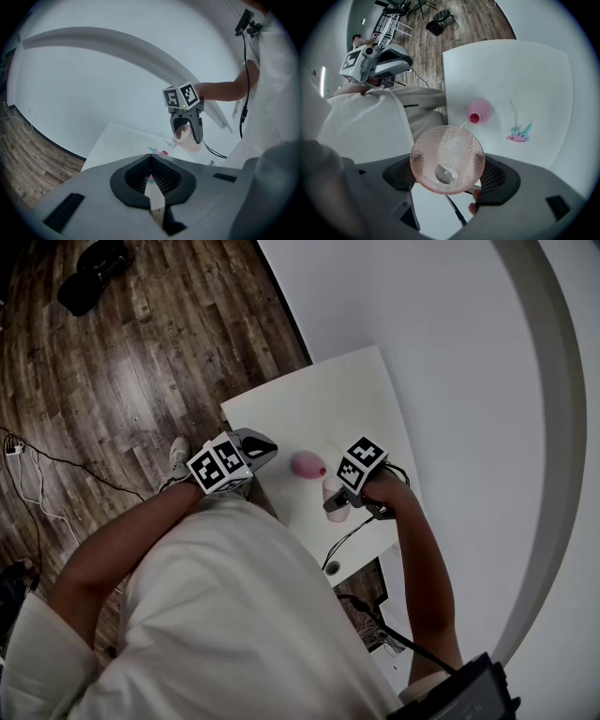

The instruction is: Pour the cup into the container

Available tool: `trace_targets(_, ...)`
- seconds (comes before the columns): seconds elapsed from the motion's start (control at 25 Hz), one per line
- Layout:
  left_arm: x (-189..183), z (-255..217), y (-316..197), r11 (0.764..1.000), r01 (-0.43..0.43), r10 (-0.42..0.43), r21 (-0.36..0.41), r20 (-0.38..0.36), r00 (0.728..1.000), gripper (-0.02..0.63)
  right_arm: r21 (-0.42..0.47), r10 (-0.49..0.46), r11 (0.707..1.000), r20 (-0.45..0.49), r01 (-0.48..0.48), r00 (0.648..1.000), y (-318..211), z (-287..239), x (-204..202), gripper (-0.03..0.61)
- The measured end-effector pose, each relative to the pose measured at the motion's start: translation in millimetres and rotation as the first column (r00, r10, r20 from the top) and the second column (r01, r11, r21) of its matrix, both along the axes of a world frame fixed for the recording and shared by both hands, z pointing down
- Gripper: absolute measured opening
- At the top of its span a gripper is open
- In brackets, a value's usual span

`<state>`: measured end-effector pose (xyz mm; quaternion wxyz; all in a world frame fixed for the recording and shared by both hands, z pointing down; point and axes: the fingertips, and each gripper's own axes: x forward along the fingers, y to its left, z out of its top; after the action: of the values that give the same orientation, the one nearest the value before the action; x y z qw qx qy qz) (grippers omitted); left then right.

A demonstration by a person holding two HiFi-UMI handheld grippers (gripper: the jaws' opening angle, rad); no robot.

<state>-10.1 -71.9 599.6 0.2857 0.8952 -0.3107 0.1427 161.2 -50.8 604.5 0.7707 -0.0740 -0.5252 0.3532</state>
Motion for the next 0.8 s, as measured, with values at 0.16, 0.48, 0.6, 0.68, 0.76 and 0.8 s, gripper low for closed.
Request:
trace_targets(0.16,0.2,0.0,0.5,1.000,0.001,-0.001,-0.001,-0.001,1.000,0.011,-0.004,0.001,1.000,-0.003,-0.001,1.000,0.7,-0.2,-0.1,0.385)
trace_targets(0.48,-3.4,-4.4,-2.1,1.000,0.010,-0.010,0.022,0.002,1.000,0.011,-0.016,0.001,1.000,-0.011,-0.001,1.000,1.6,-0.5,-0.9,0.384)
trace_targets(0.6,-3.2,-4.6,-2.4,1.000,0.010,-0.010,0.023,0.003,1.000,0.011,-0.022,0.000,1.000,-0.014,0.000,1.000,2.2,0.2,-0.8,0.385)
trace_targets(0.68,-2.2,-4.3,-1.8,1.000,0.008,-0.008,0.022,0.003,1.000,0.011,-0.025,0.000,1.000,-0.017,0.000,1.000,2.9,0.5,-0.3,0.385)
trace_targets(0.76,-1.7,-3.7,-1.0,1.000,0.007,-0.007,0.022,0.004,1.000,0.011,-0.028,-0.001,1.000,-0.019,0.000,1.000,3.5,1.3,0.2,0.385)
trace_targets(0.8,-1.8,-3.4,-0.8,1.000,0.007,-0.007,0.021,0.004,1.000,0.011,-0.029,-0.001,1.000,-0.019,0.001,1.000,3.7,1.7,0.3,0.385)
